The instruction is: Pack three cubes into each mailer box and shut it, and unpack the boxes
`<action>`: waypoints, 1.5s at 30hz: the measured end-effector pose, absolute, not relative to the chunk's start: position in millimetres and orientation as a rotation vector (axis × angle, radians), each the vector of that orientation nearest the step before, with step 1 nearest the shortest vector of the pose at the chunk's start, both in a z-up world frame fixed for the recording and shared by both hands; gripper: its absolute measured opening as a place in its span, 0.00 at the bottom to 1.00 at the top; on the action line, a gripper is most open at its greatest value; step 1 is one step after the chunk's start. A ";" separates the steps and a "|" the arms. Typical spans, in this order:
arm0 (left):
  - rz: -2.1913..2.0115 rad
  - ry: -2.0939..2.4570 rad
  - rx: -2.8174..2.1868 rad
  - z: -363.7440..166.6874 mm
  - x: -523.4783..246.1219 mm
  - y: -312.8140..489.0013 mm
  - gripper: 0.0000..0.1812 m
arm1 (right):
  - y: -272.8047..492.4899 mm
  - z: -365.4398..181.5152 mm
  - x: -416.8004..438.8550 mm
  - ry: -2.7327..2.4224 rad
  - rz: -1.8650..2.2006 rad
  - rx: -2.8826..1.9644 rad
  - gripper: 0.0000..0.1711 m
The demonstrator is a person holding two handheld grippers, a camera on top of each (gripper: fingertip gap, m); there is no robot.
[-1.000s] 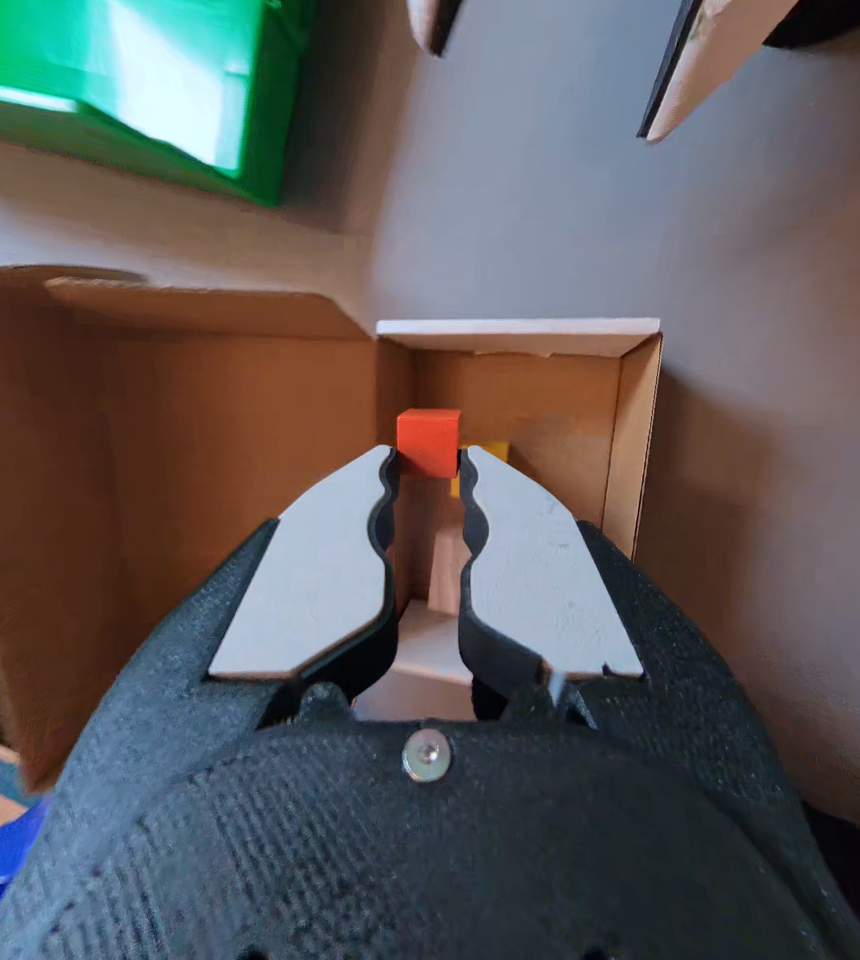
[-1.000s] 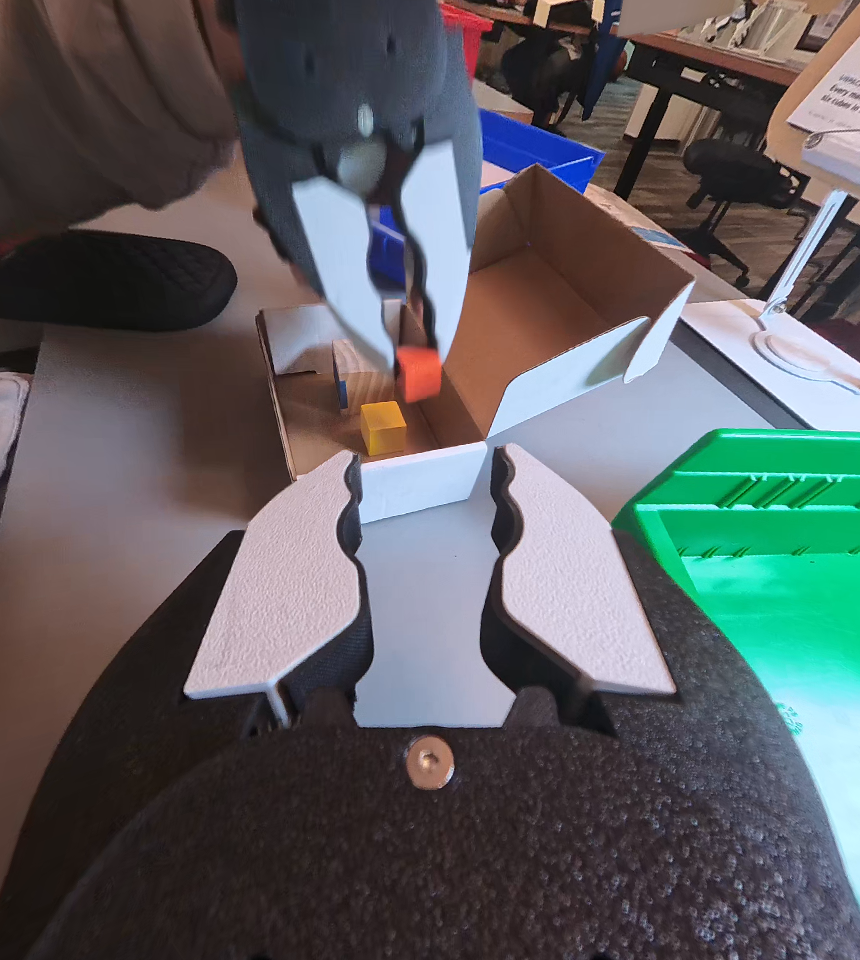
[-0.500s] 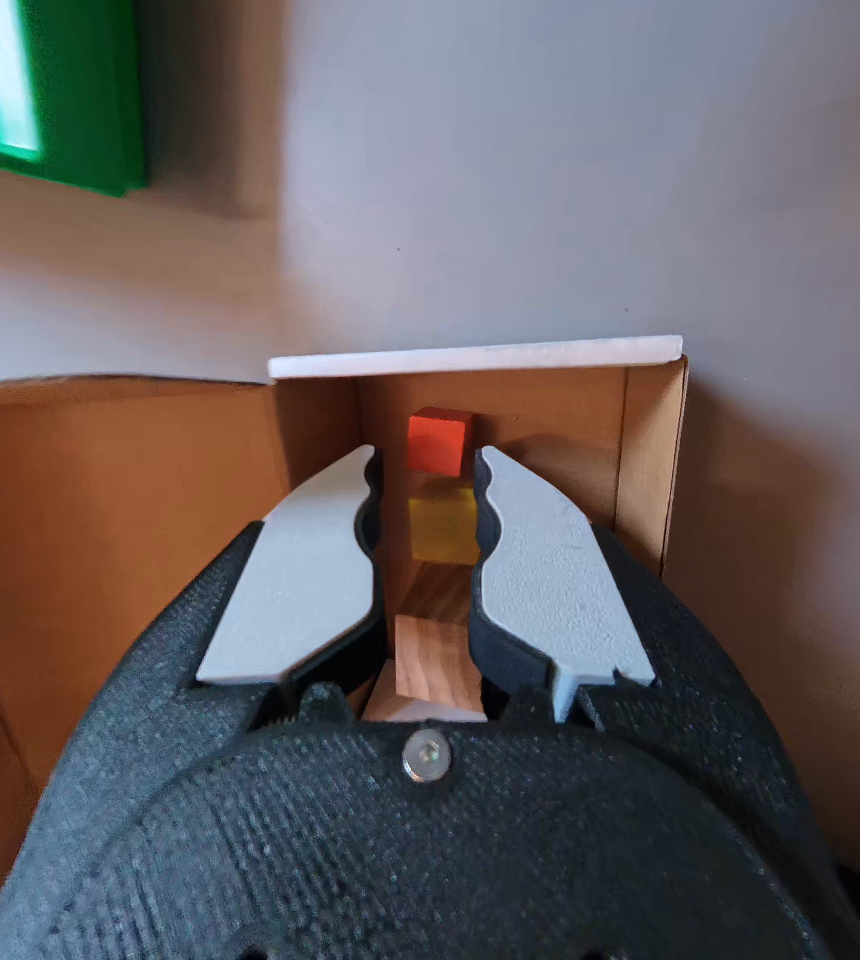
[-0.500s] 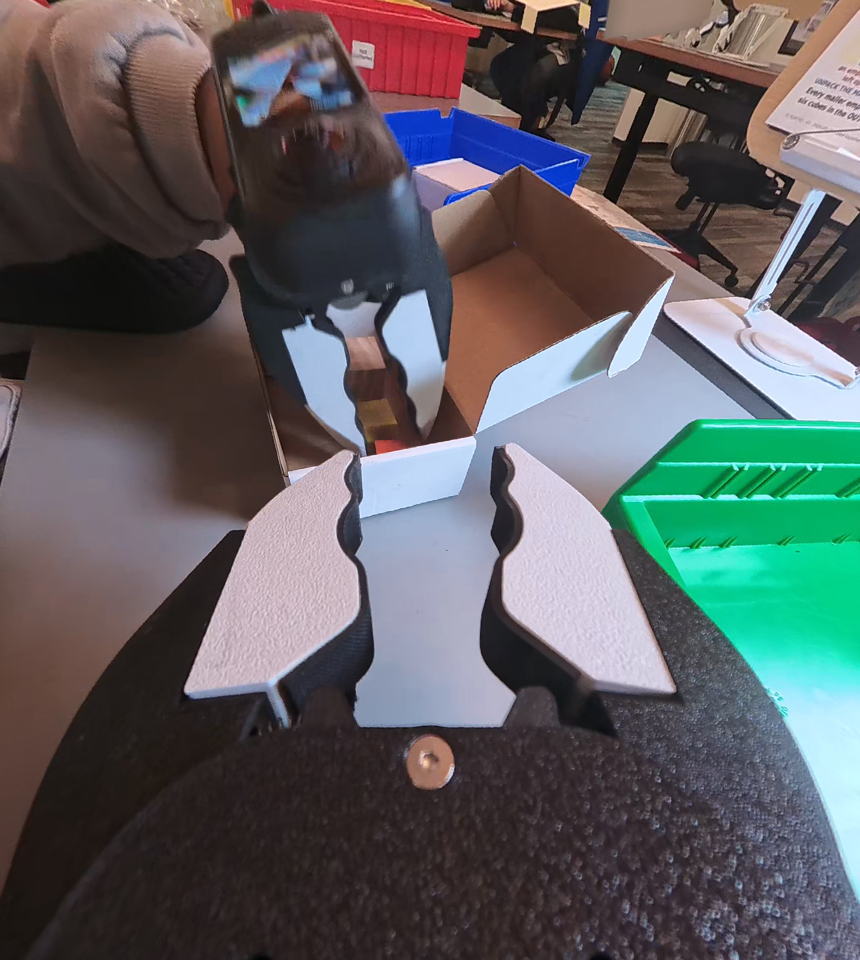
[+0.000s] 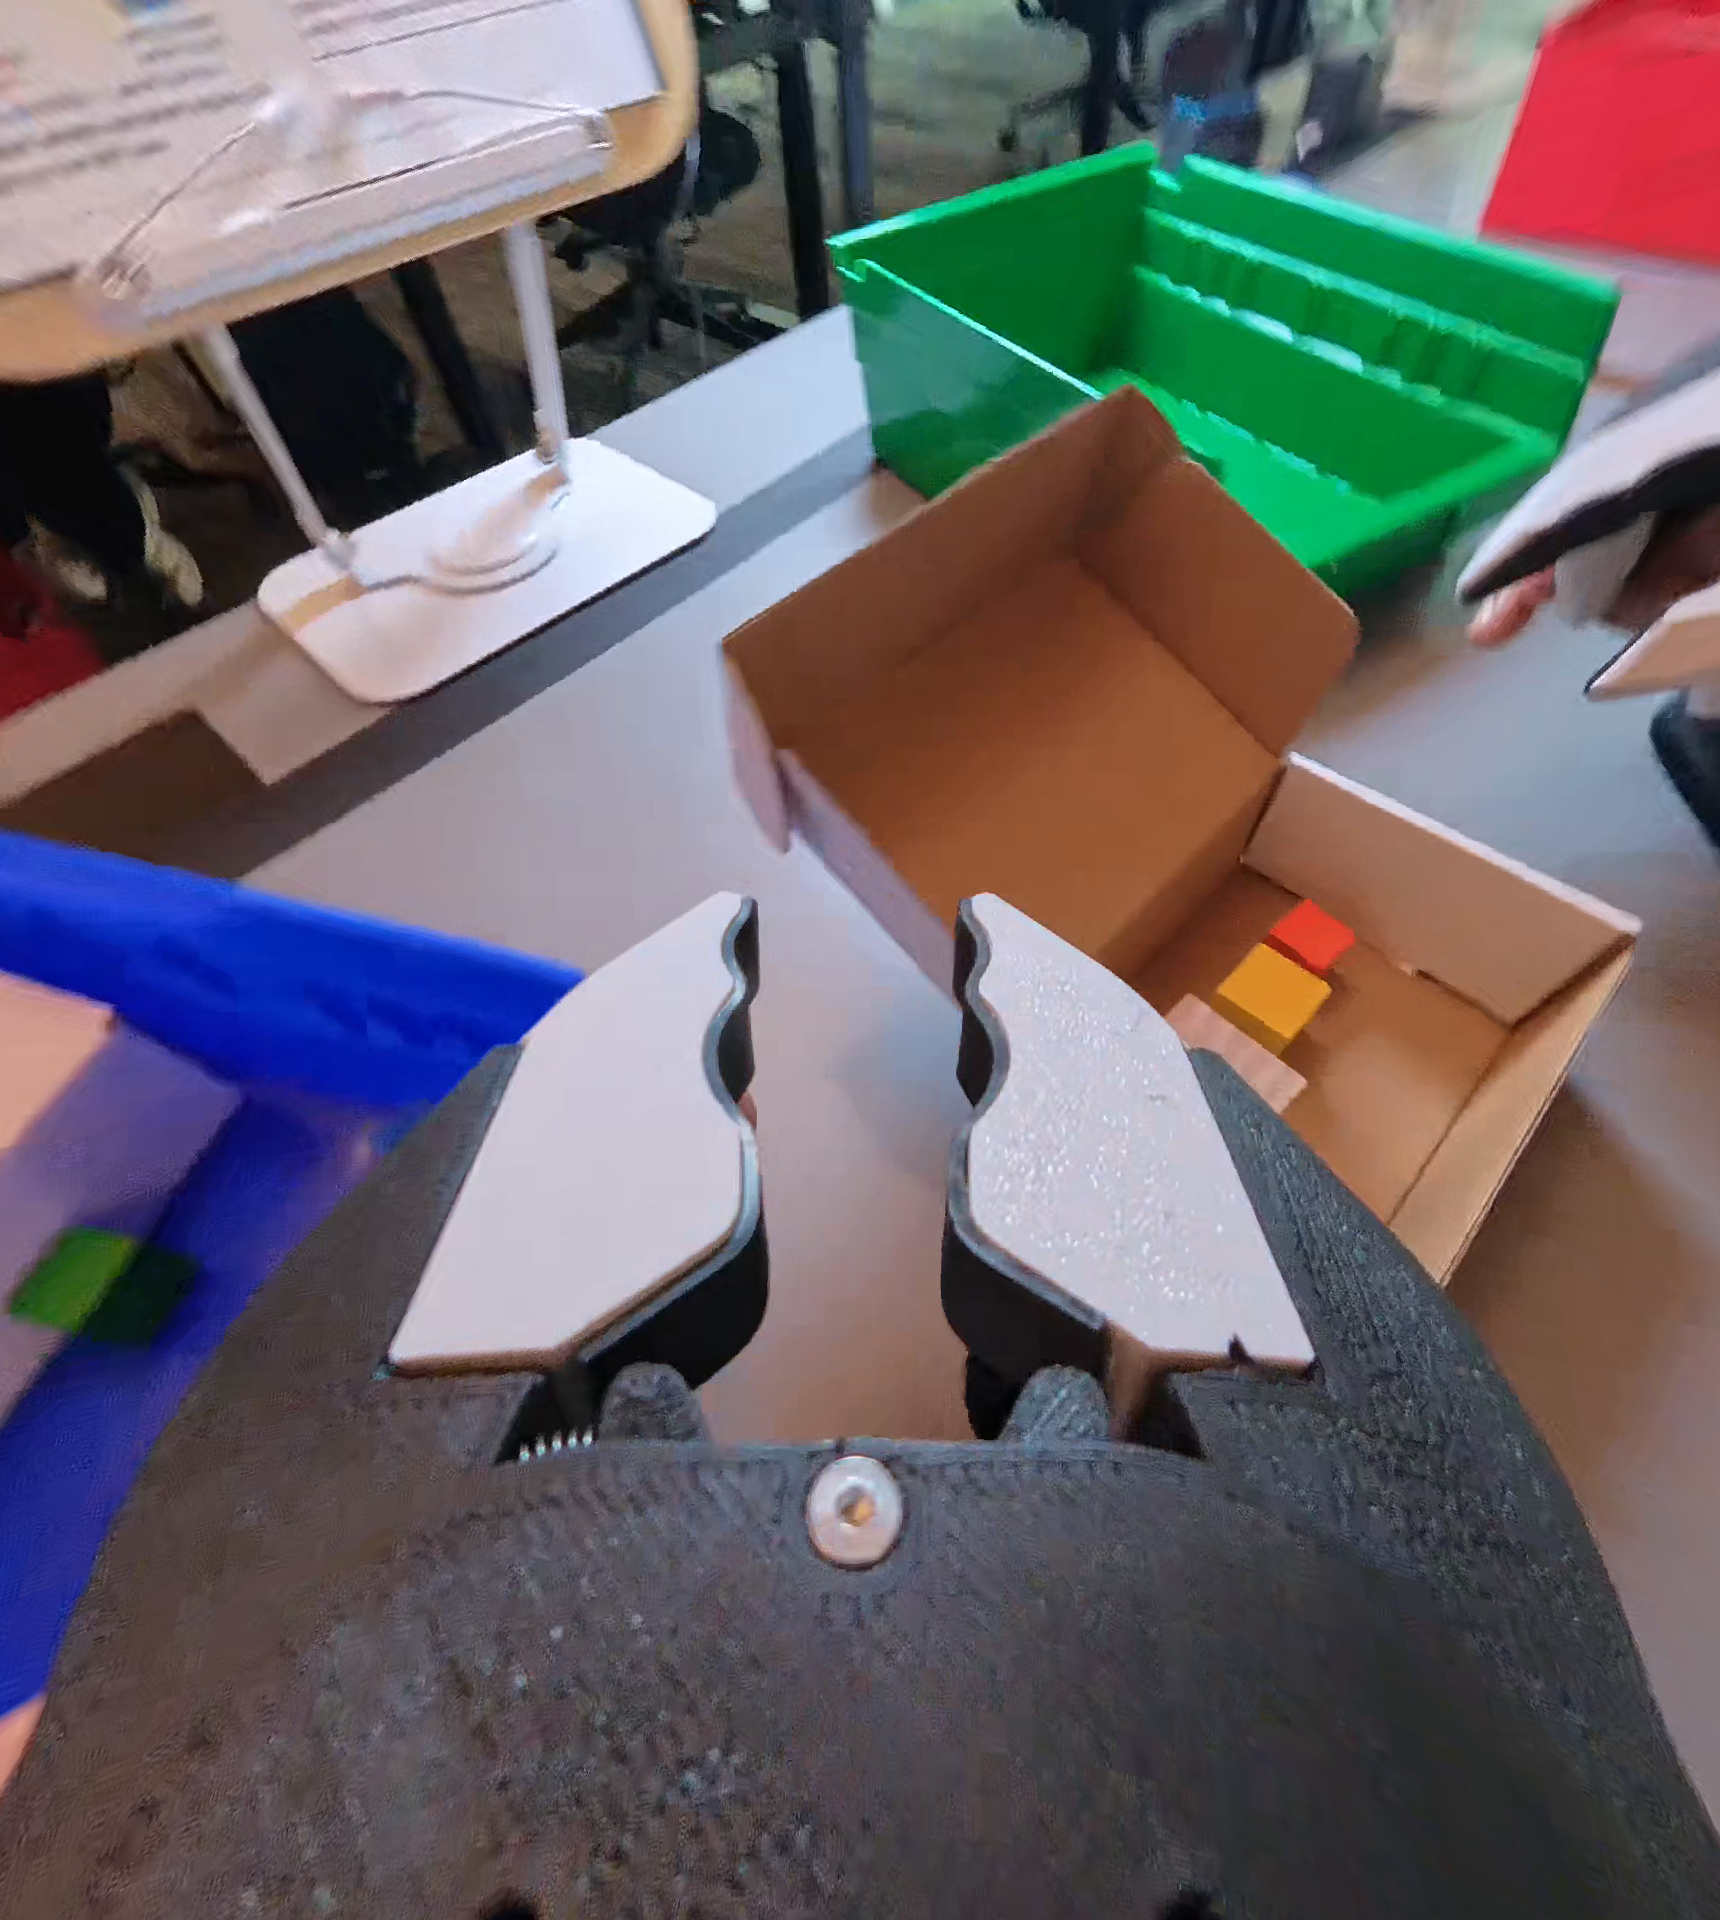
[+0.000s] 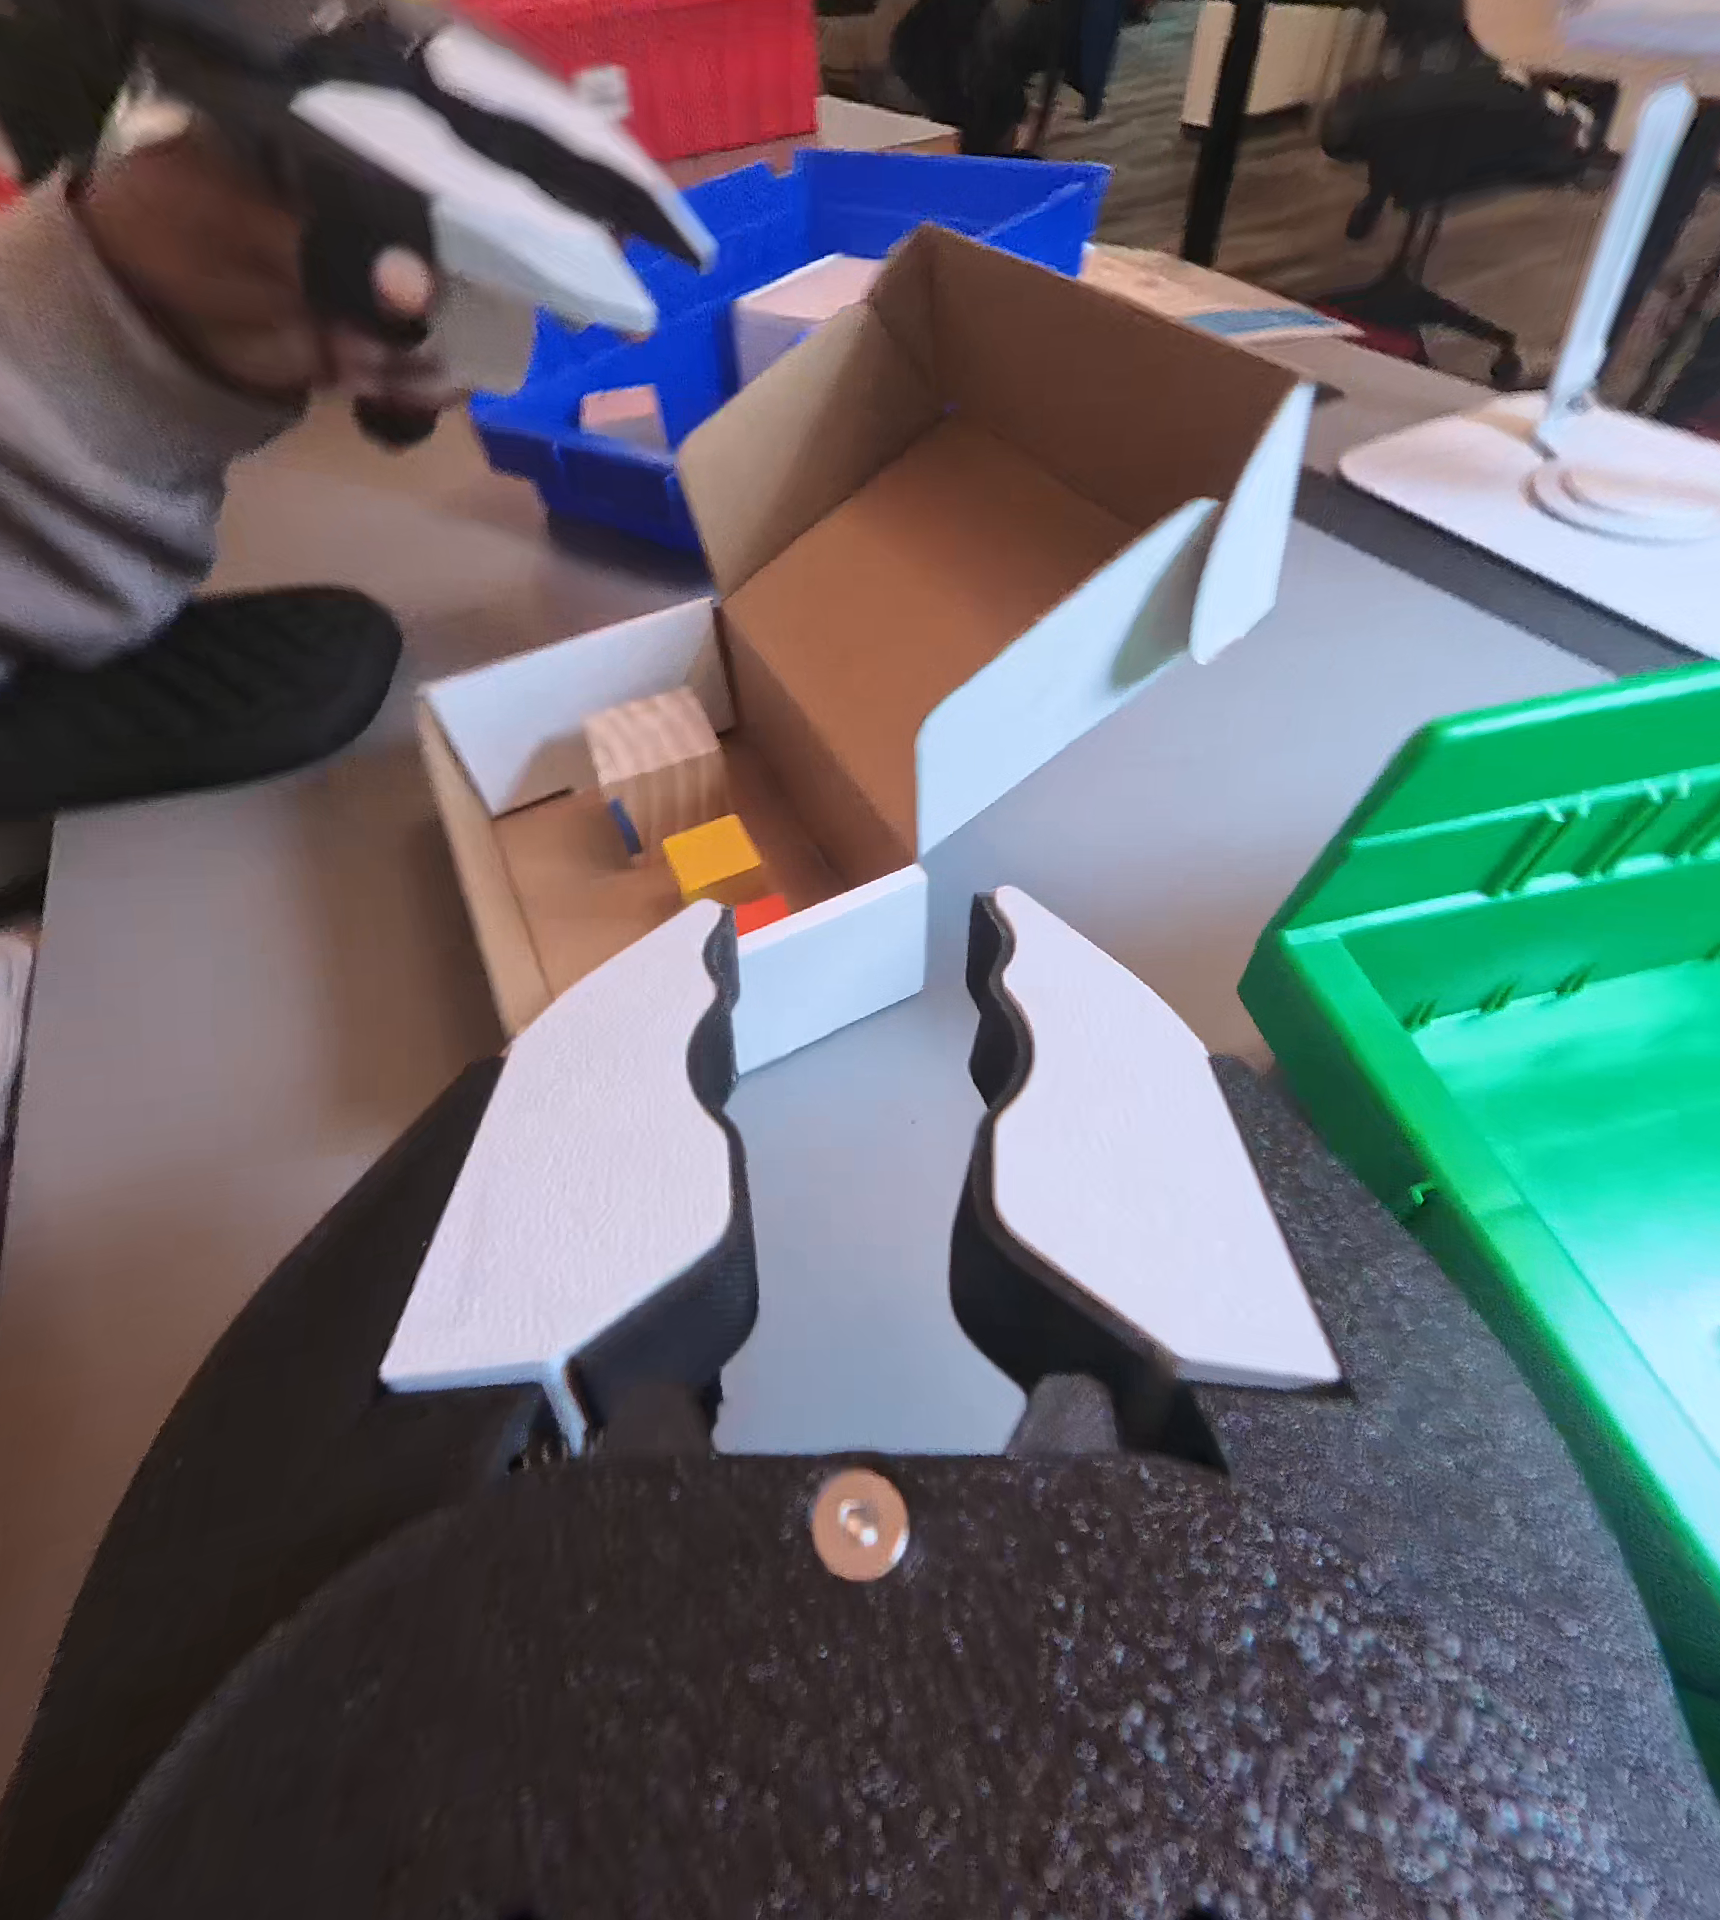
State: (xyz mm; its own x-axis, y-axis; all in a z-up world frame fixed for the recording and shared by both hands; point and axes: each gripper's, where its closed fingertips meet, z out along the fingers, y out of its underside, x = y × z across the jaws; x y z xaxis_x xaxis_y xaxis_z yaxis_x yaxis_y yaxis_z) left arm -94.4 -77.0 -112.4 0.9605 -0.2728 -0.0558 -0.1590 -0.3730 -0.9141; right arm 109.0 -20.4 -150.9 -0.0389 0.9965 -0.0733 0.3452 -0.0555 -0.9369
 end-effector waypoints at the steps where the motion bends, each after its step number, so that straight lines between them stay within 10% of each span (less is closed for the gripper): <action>1: -0.179 0.230 -1.944 -114.7 -101.7 -78.1 0.19 | -13.2 -150.8 104.5 -1.416 1.135 -1.558 0.23; 15: -0.788 -0.055 -1.875 -134.0 -86.8 -37.5 0.12 | 22.7 -137.1 53.8 -0.975 1.584 -1.910 0.15; 18: -0.783 -0.029 -1.835 -133.9 -79.8 -39.9 0.08 | 12.7 -135.5 49.0 -1.083 1.494 -1.809 0.02; 34: -0.415 0.774 -1.690 -150.4 -15.9 -124.7 0.05 | -50.9 -171.8 86.6 -1.718 1.170 -1.486 0.00; 45: -0.357 0.962 -1.753 -152.8 -39.9 -150.6 0.24 | -43.9 -152.0 119.3 -1.887 1.023 -1.286 0.31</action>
State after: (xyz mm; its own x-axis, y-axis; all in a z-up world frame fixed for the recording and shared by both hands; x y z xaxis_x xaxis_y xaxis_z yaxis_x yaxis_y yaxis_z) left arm -39.9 -150.6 -152.8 0.6313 -0.7478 -0.2054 -0.4328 -0.1200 -0.8935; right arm 119.3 -43.9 -152.0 -0.3265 0.9425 0.0713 0.4550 0.2229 -0.8622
